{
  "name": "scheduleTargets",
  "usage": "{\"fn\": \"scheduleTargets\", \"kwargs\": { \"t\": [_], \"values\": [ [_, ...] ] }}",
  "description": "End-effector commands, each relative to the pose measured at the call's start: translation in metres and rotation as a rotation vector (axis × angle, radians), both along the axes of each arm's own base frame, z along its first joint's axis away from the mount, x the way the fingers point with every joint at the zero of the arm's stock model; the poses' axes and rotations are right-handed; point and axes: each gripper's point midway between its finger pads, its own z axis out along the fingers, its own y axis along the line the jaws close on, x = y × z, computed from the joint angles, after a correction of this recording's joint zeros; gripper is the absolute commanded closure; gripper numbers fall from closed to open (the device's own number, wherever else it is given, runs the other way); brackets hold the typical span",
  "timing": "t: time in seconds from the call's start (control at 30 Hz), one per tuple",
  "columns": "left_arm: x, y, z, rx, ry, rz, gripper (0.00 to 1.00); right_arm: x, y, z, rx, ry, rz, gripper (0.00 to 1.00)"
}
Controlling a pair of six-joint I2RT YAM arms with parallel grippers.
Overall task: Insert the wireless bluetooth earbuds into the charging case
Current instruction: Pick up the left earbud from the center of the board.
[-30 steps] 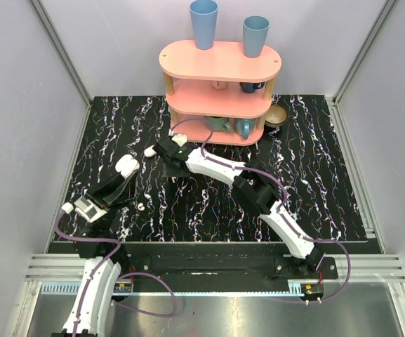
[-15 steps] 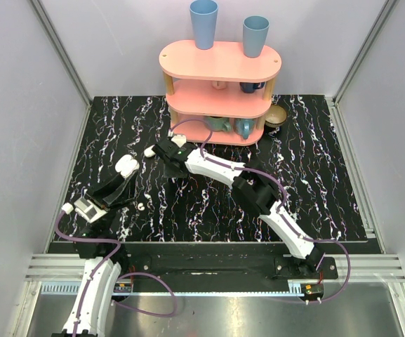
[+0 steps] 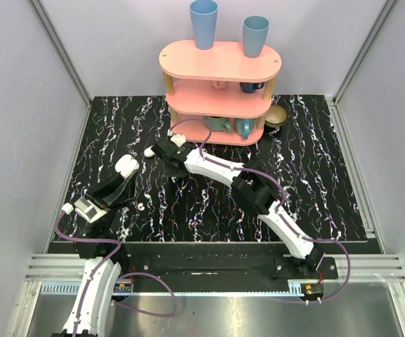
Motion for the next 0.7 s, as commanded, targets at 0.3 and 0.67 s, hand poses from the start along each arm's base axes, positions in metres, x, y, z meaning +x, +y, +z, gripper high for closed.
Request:
{"fn": "scheduleTargets", "kwargs": {
  "t": [0.3,0.67],
  "values": [
    [0.0132,0.0056,-0.0360,-0.010,0.070,0.034,1.00,-0.0005,-0.0020,-0.0044,-0.055,-0.017,0.001,0.62],
    [0.0129,0.0048,-0.0370,-0.008,0.073,0.029,1.00,-0.0054,-0.0038,-0.0060,-0.109,-0.038,0.022,0.60]
  ]
}}
